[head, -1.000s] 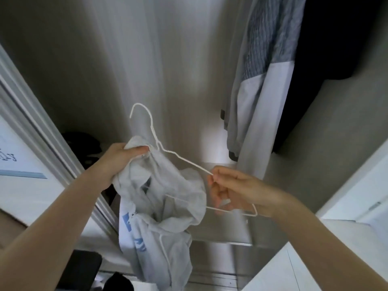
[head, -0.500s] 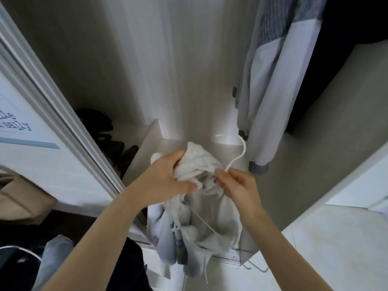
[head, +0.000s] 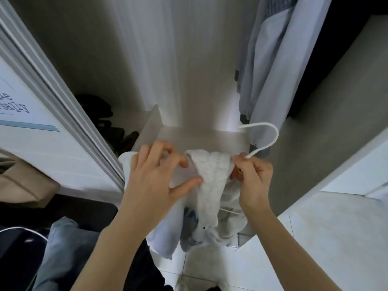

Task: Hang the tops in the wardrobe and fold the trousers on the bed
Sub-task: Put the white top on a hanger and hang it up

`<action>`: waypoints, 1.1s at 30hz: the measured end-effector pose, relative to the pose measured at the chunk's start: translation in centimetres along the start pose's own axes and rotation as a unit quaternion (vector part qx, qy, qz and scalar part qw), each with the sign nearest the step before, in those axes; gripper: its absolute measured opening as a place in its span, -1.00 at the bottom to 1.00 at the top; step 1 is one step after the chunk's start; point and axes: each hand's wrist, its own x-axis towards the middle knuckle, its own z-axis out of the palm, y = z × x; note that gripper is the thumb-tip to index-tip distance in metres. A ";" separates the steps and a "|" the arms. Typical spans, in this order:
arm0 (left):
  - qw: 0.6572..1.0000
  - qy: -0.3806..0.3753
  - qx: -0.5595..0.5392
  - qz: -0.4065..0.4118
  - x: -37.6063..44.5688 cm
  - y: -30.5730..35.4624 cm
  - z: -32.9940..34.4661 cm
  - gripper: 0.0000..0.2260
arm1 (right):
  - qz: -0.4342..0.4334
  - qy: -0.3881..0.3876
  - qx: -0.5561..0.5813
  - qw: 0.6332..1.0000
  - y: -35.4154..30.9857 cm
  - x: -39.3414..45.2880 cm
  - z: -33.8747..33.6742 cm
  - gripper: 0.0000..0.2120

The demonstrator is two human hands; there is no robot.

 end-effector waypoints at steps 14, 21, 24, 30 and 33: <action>0.982 -0.019 -0.113 -0.149 -1.0 0.3 1.0 -0.67 | -0.086 -0.236 -0.257 0.933 -0.2 1.1 1.6 -0.66; 0.930 0.079 -0.197 -0.299 -1.3 -1.9 -0.1 -0.63 | 0.065 -0.090 -0.568 0.815 1.7 1.2 -3.1 -0.91; 0.912 0.079 -0.256 -0.310 -1.1 -1.4 -0.2 -0.68 | 0.323 -0.289 -0.592 0.680 5.9 -0.2 -3.5 -0.72; 0.859 0.082 -0.375 -0.339 -1.3 -0.9 -1.1 -0.68 | 0.590 -0.165 -0.216 0.760 13.1 -3.3 -0.9 -0.61; 0.842 0.096 -0.396 -0.354 -1.8 -1.7 -1.7 -0.68 | 0.648 -0.102 -0.033 0.754 14.9 -4.2 -0.6 -0.80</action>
